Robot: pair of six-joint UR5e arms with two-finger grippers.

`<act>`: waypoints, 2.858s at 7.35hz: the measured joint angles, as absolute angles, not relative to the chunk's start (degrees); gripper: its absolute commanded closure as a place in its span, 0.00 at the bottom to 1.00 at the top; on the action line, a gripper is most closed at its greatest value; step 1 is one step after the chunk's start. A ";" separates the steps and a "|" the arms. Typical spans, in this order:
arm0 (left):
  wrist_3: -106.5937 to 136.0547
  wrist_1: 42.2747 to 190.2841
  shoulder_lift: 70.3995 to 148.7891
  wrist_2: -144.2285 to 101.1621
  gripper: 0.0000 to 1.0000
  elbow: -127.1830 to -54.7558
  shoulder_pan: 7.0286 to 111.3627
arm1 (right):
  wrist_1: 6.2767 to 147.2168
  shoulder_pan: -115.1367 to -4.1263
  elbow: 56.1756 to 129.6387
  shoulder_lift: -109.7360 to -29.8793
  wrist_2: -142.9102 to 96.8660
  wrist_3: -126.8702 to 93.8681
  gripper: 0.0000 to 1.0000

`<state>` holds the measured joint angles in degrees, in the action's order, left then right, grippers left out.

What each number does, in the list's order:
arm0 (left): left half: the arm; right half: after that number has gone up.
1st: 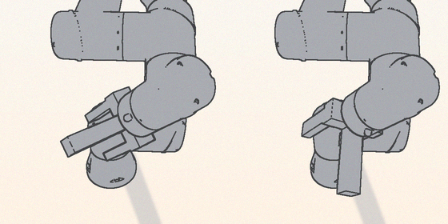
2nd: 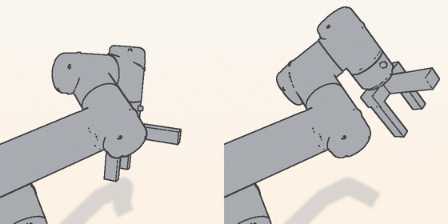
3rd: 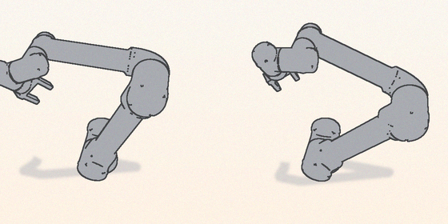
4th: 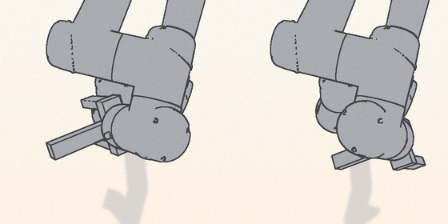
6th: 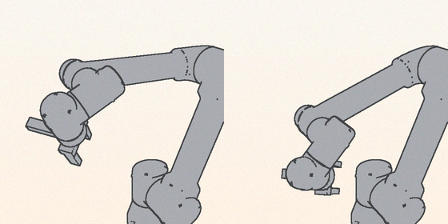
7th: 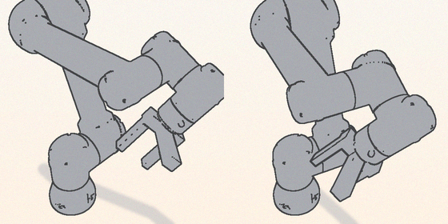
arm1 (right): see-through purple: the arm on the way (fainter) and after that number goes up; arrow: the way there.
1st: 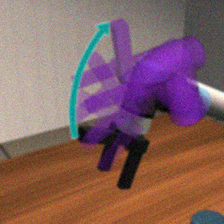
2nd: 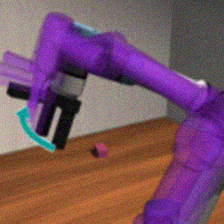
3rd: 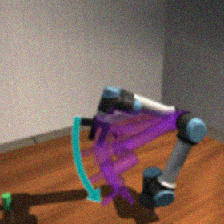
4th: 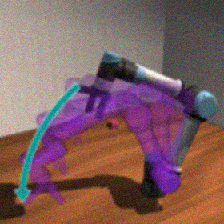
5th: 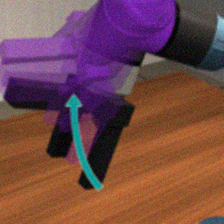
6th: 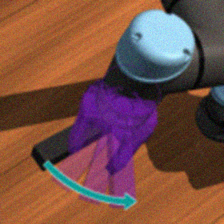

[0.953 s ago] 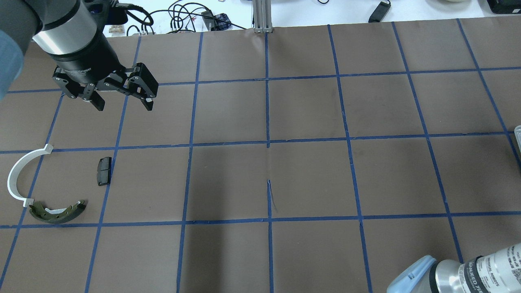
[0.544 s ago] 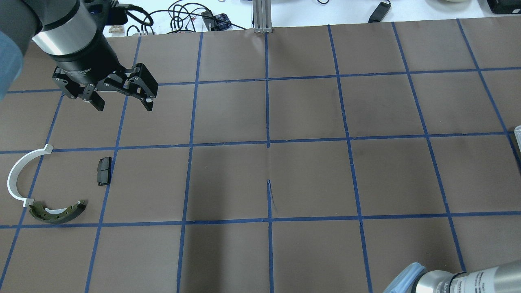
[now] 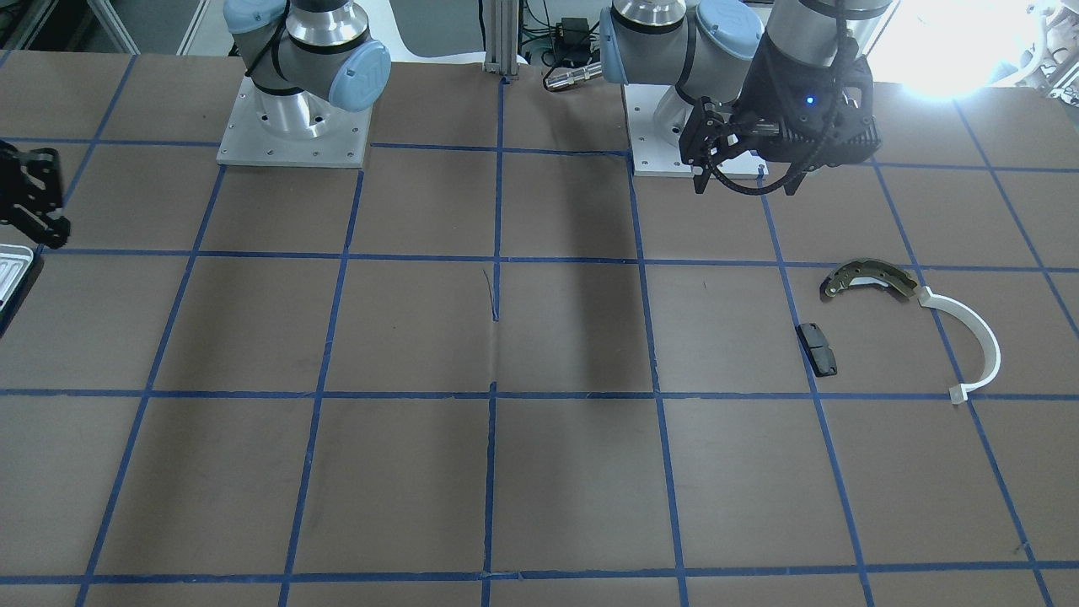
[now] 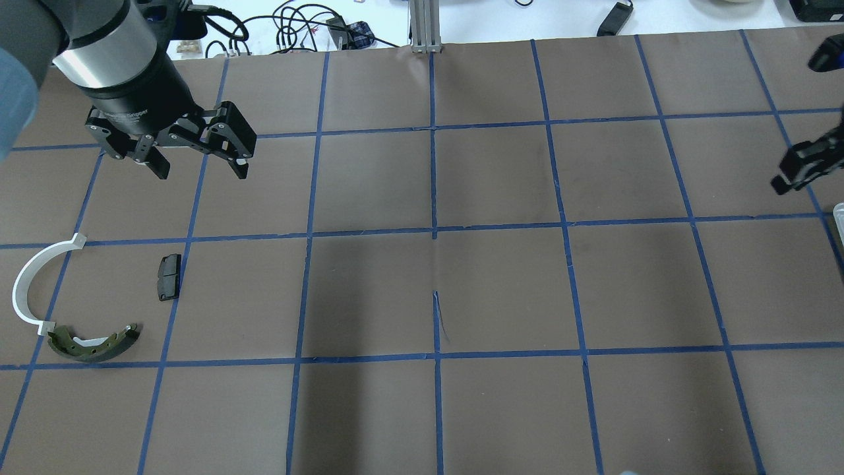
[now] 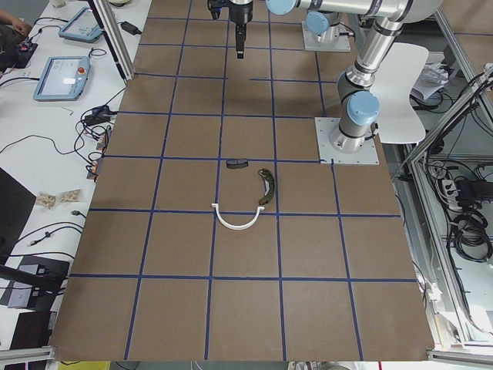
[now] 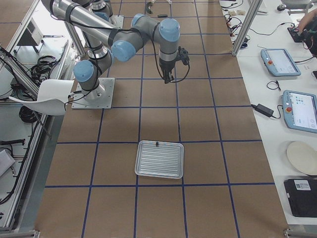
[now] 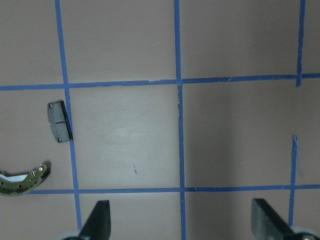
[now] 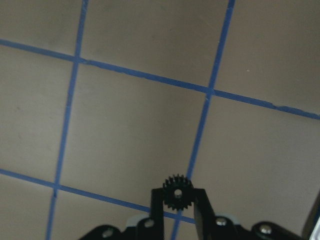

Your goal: Place bearing gear from tray to pile

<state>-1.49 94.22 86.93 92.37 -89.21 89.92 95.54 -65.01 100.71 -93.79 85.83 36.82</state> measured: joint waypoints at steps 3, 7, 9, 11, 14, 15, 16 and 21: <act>-1.42 94.22 86.87 92.31 0.00 -89.21 89.91 | 101.31 -87.32 100.78 -89.38 85.46 2.05 0.81; -1.74 94.22 86.84 92.43 0.00 -89.34 89.91 | 121.51 -108.81 101.04 -72.16 85.80 -22.47 0.82; -1.74 94.20 86.78 92.45 0.00 -89.52 89.91 | 129.42 -112.69 101.93 -65.53 86.02 -24.56 0.01; -1.72 94.18 86.70 92.46 0.00 -89.58 89.91 | 131.21 -113.80 102.38 -64.29 86.71 -26.26 0.00; -1.35 94.14 86.46 92.31 0.00 -89.95 89.95 | 125.54 -109.16 101.65 -71.59 87.21 -21.96 0.00; -1.17 94.18 86.46 92.10 0.00 -90.07 90.04 | 120.79 -104.56 101.45 -76.18 87.12 -17.32 0.00; -0.93 93.89 87.00 91.40 0.00 -90.23 90.24 | 115.94 -99.23 101.33 -80.80 87.12 -12.23 0.00; 8.98 73.08 100.59 86.15 0.00 -96.53 102.59 | 102.70 -72.60 101.41 -91.47 95.52 31.06 0.00</act>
